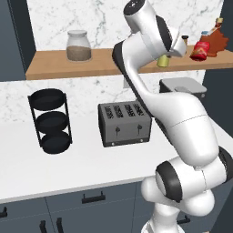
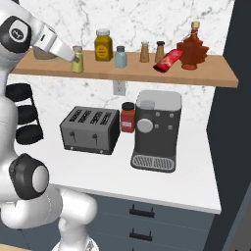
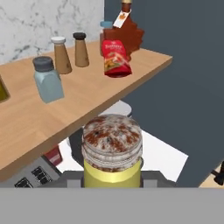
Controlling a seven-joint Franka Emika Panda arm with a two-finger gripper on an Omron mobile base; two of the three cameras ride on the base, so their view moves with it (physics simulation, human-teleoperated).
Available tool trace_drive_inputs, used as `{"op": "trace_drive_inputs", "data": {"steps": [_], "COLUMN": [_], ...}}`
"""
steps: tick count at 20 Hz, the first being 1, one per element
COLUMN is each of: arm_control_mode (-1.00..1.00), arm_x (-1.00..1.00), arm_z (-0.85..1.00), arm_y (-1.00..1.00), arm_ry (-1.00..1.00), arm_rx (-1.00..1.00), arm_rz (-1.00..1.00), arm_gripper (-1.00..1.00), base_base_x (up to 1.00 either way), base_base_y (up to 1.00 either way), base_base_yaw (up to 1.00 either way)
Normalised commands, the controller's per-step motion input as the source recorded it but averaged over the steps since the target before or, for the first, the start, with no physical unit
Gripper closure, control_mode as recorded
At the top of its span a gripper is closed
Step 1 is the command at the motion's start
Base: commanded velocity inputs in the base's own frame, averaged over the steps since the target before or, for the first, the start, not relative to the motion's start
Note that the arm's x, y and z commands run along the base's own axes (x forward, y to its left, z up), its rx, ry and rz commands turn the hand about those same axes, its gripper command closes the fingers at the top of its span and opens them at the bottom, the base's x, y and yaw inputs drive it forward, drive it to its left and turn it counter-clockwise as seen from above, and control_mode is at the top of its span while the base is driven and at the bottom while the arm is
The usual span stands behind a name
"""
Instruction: Put the shaker and condiment bottle from the counter next to their counterparts in the cabinet.
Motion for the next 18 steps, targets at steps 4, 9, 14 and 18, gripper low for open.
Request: {"op": "trace_drive_inputs", "data": {"steps": [4, 9, 14, 18], "arm_control_mode": [-1.00, -1.00, -1.00, -1.00], "arm_x": [0.31, 0.42, 0.42, 0.34], "arm_z": [-0.01, -0.10, -0.07, -0.01], "arm_y": [-0.09, -0.03, -0.02, -0.07], "arm_ry": [0.00, 0.00, 0.00, 0.00], "arm_rx": [-0.02, -0.04, -0.03, -0.01], "arm_rz": [0.03, 0.05, 0.06, 0.07], "arm_gripper": [1.00, 1.00, 1.00, 1.00], "base_base_x": [0.00, 0.00, 0.00, 0.00], "base_base_y": [0.00, 0.00, 0.00, 0.00], "base_base_yaw": [0.00, 0.00, 0.00, 0.00]}}
